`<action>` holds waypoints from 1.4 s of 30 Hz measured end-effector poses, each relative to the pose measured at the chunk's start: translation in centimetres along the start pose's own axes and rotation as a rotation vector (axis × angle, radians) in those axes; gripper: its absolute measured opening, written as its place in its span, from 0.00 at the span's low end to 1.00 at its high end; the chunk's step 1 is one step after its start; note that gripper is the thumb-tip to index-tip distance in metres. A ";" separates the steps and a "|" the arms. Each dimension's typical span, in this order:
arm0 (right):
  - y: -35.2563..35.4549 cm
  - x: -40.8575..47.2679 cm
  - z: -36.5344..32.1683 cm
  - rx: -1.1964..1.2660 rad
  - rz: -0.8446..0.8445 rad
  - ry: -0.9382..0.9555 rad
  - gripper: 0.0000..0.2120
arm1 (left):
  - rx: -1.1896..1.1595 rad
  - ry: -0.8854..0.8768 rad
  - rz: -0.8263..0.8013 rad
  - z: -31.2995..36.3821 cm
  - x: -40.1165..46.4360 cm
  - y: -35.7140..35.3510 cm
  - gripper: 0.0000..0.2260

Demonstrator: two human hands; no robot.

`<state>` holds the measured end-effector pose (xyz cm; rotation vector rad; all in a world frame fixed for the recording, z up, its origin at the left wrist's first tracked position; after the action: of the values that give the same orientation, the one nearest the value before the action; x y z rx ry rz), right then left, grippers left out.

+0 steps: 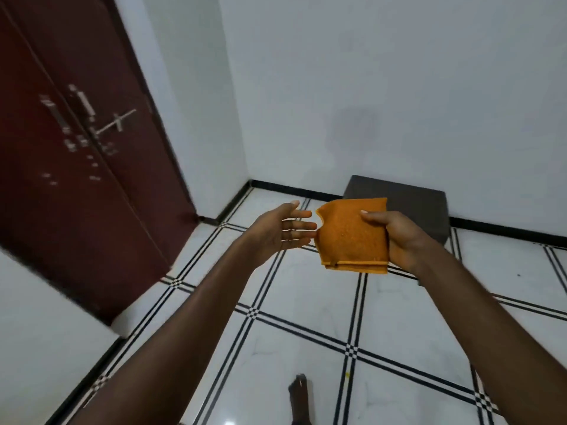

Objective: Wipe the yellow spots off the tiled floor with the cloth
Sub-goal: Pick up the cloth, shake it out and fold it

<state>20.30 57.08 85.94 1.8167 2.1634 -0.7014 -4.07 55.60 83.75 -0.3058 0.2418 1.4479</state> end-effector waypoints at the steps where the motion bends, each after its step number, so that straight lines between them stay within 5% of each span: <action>1: 1.5 1.8 -0.5 0.009 0.019 -0.005 0.23 | 0.012 0.002 -0.025 0.3 2.6 -0.8 0.21; 14: 19.7 29.1 -8.3 0.184 0.304 -0.145 0.30 | 0.027 0.223 -0.241 4.2 40.3 -9.1 0.23; 29: 34.0 64.1 -12.4 0.192 0.393 -0.403 0.31 | 0.083 0.527 -0.077 -1.6 76.2 -14.3 0.26; 37: 40.0 82.1 -10.0 0.139 0.306 -0.446 0.32 | 0.117 0.571 0.013 -7.2 93.3 -14.3 0.24; 42: 44.3 90.8 -1.8 -0.107 0.356 -0.456 0.31 | 0.150 0.585 0.050 -14.8 101.2 -13.5 0.22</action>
<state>44.97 141.25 35.74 1.7170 1.5138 -0.8007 20.75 143.59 35.91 -0.6009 0.8316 1.3523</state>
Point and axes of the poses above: each hand's wrist, its own x-axis towards the middle knuckle, its own y-axis out of the back of the hand, z = x × y, the point moved 1 cm from there along x, towards the middle knuckle, and after that the axes turned 6 degrees about x, right-handed, at the moved point
